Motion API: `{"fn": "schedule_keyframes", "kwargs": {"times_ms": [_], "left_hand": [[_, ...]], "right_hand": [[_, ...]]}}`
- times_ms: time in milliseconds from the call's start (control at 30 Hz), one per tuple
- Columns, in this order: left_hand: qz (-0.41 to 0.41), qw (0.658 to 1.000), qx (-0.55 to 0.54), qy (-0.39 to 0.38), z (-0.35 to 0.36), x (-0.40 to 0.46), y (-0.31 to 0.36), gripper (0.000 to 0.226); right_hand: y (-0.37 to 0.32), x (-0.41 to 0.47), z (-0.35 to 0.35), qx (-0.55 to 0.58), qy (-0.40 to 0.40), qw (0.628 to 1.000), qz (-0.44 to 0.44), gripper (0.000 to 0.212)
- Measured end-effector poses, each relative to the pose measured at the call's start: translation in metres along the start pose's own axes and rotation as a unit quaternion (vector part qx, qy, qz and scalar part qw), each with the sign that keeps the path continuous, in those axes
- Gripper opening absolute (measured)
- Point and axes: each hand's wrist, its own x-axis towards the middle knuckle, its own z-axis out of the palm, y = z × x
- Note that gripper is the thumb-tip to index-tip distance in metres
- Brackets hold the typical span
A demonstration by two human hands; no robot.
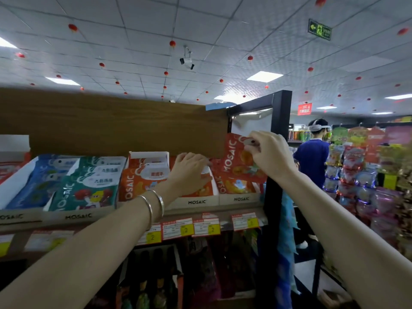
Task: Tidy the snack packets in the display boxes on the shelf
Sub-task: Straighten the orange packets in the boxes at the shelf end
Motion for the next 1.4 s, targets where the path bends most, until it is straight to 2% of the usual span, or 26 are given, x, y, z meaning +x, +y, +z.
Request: {"fn": "schedule_keyframes", "kwargs": {"times_ms": [133,233,333,467,700,833,900,967,1067,1133,1267,1400], "left_hand": [[-0.011,0.999,0.008,-0.046,0.009,0.021,0.019,0.055],[-0.025,0.995,-0.004,-0.095,0.01,0.028,0.029,0.052],[-0.04,0.99,-0.003,-0.134,0.02,0.037,0.032,0.066],[-0.037,0.991,0.043,-0.125,0.036,0.048,0.03,0.084],[-0.047,0.994,0.009,-0.094,0.042,0.054,0.032,0.089],[-0.034,0.994,-0.056,-0.088,0.037,0.054,0.036,0.066],[-0.04,0.985,-0.14,-0.092,0.036,0.054,0.036,0.054],[-0.063,0.97,-0.227,-0.063,0.031,0.056,0.035,0.042],[-0.063,0.967,-0.246,0.011,0.016,0.061,0.029,0.022],[-0.064,0.964,-0.257,0.018,-0.001,0.065,0.022,0.012],[-0.066,0.964,-0.257,-0.007,-0.045,0.062,-0.002,0.009],[-0.103,0.959,-0.257,-0.055,-0.072,0.042,-0.026,0.017]], "right_hand": [[0.016,-0.01,-0.012,-0.012,-0.014,1.0,0.009,0.01],[0.025,-0.015,-0.018,-0.013,-0.012,1.0,0.015,0.01],[0.034,-0.019,-0.023,-0.018,-0.023,0.999,0.023,0.009],[0.043,-0.024,-0.027,-0.016,-0.031,0.999,0.023,0.007],[0.049,-0.031,-0.031,-0.01,-0.039,0.999,0.021,0.01],[0.051,-0.033,-0.032,-0.01,-0.041,0.999,0.021,0.009],[0.051,-0.033,-0.032,-0.01,-0.044,0.999,0.021,0.009],[0.05,-0.034,-0.031,-0.009,-0.048,0.999,0.02,0.01],[0.048,-0.032,-0.03,-0.003,-0.056,0.998,0.015,0.01],[0.045,-0.03,-0.028,0.0,-0.061,0.998,0.007,0.01],[0.035,-0.024,-0.021,0.012,-0.061,0.998,-0.004,0.009],[0.025,-0.016,-0.011,0.018,-0.069,0.997,-0.013,0.009]]}}
